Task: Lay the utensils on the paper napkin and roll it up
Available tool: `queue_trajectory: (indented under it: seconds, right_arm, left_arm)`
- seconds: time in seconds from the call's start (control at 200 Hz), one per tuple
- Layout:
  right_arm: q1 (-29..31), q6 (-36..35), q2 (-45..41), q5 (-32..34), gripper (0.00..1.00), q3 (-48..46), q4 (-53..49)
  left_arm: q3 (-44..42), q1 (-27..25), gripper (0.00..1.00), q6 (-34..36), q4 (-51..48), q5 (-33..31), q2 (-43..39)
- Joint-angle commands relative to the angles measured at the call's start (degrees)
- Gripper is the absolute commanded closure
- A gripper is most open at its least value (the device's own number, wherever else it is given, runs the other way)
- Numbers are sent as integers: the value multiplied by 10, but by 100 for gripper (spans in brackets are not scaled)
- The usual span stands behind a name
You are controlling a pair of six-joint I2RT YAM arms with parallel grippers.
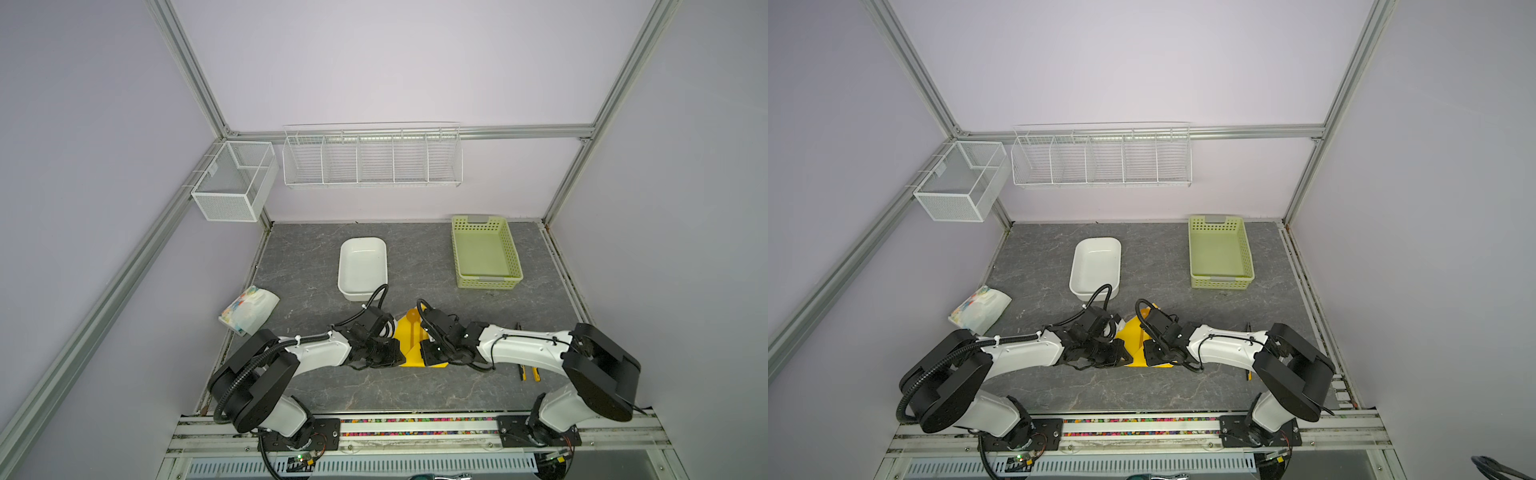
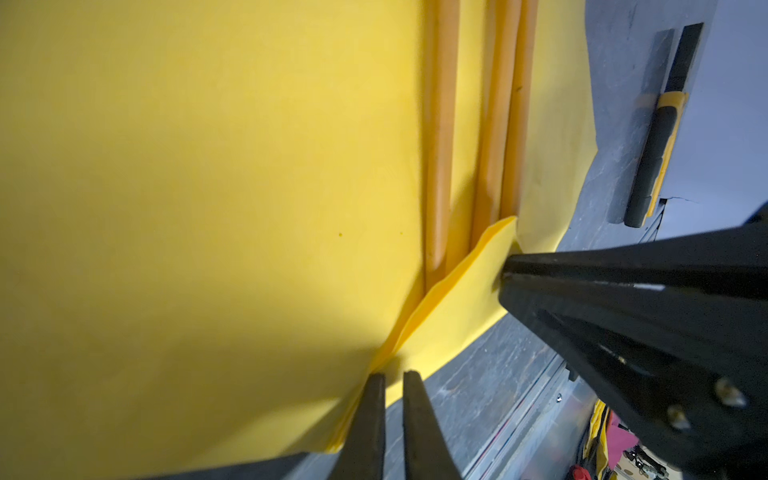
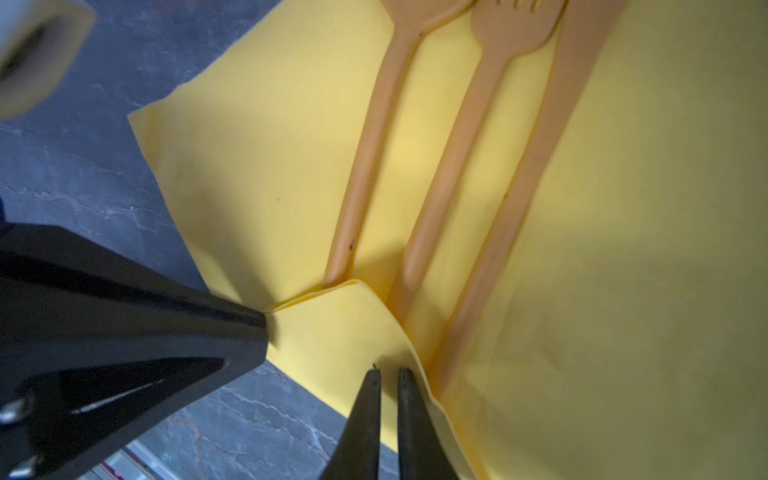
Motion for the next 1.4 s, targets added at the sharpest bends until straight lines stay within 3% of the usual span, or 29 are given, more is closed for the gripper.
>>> queue_trajectory:
  seconds: [0.0, 0.245, 0.87, 1.395]
  right_arm:
    - [-6, 0, 12, -8, 89, 11, 5]
    - [-8, 1, 14, -8, 91, 11, 2]
    - [-9, 17, 3, -11, 93, 18, 1]
    - [-22, 13, 25, -9, 93, 30, 12]
  left_arm:
    - [-8, 2, 89, -10, 5, -5, -18]
    - [3, 2, 89, -18, 15, -4, -40]
    - [-3, 2, 90, -5, 38, 8, 26]
    - [-13, 2, 90, -15, 47, 22, 34]
